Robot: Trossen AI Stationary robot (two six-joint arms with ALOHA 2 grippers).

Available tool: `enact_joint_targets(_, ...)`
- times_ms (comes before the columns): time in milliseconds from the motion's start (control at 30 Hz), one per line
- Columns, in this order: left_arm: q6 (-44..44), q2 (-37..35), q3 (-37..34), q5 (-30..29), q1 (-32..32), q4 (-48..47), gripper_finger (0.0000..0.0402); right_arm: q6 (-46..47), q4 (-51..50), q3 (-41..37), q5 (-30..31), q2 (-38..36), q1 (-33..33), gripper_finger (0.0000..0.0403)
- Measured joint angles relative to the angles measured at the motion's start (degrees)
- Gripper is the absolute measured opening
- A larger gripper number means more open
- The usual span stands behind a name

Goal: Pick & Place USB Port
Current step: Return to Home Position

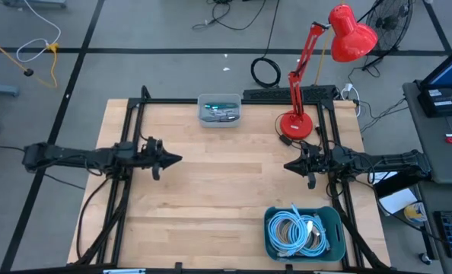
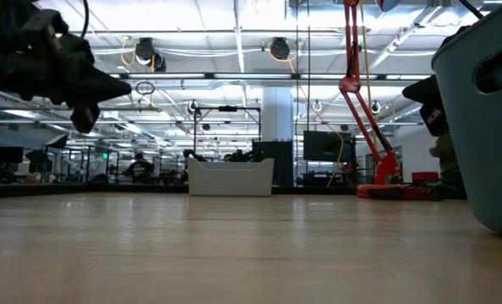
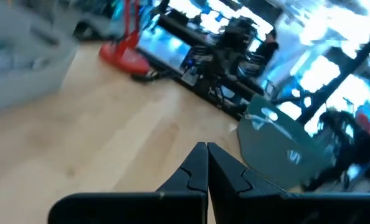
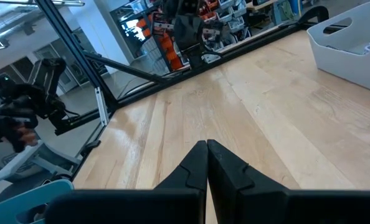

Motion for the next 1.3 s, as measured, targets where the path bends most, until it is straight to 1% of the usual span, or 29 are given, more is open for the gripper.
enact_joint_targets(33, 3.08, -0.45, 0.02, 0.64, 0.02, -0.19, 0.0, 0.0, -0.02, 0.0, 0.0, 0.0, 0.0, 0.0)
enact_joint_targets(100, 11.98, -0.87, 0.1, 1.91, -0.02, -1.01, 0.0, 0.0, 0.0, 0.0, 0.0, -0.02, 0.02, 0.0)
enact_joint_targets(200, 22.36, -1.01, 0.11, 1.65, -0.02, -3.76, 0.0, 0.0, -0.01, 0.0, 0.0, 0.0, 0.0, 0.0)
enact_joint_targets(267, 27.02, -1.01, 0.1, -0.11, -0.02, -5.81, 0.0, 0.0, -0.02, 0.0, 0.0, -0.01, 0.02, 0.0)
enact_joint_targets(400, 31.96, -0.99, 0.09, -4.27, 0.09, -8.1, 0.0001, 0.0, -0.01, 0.0, 0.0, 0.0, 0.01, 0.0)
enact_joint_targets(567, 33.69, -0.99, 0.09, -5.03, 0.09, -11.29, 0.0003, 0.0, -0.02, 0.0, 0.0, 0.0, 0.01, 0.0)
enact_joint_targets(733, 34.19, -1.38, 0.09, -4.04, 0.09, -12.44, 0.0006, 0.0, 0.0, 0.0, 0.0, 0.0, 0.0, 0.0)
enact_joint_targets(833, 34.87, -3.06, 0.09, -3.98, 0.09, -13.04, 0.001, 0.0, -0.02, 0.0, 0.01, 0.0, 0.02, 0.0)
enact_joint_targets(1000, 34.66, -7.62, 0.09, -3.88, 0.35, -17.09, 0.0002, 0.0, 0.0, 0.0, 0.0, 0.0, 0.0, 0.0)
enact_joint_targets(1067, 34.24, -9.6, 0.1, -2.62, 0.76, -19.22, 0.0007, 0.0, -0.02, 0.0, 0.0, 0.0, 0.0, 0.0)
enact_joint_targets(1167, 34.92, -12.15, 0.2, 0.83, 1.36, -20.39, 0.0015, 0.0, 0.0, 0.0, 0.01, 0.0, 0.01, 0.0)
enact_joint_targets(1300, 35.94, -14.13, 0.2, 1.4, 2.19, -20.56, 0.0006, 0.0, 0.0, 0.0, 0.01, 0.0, 0.01, 0.0)
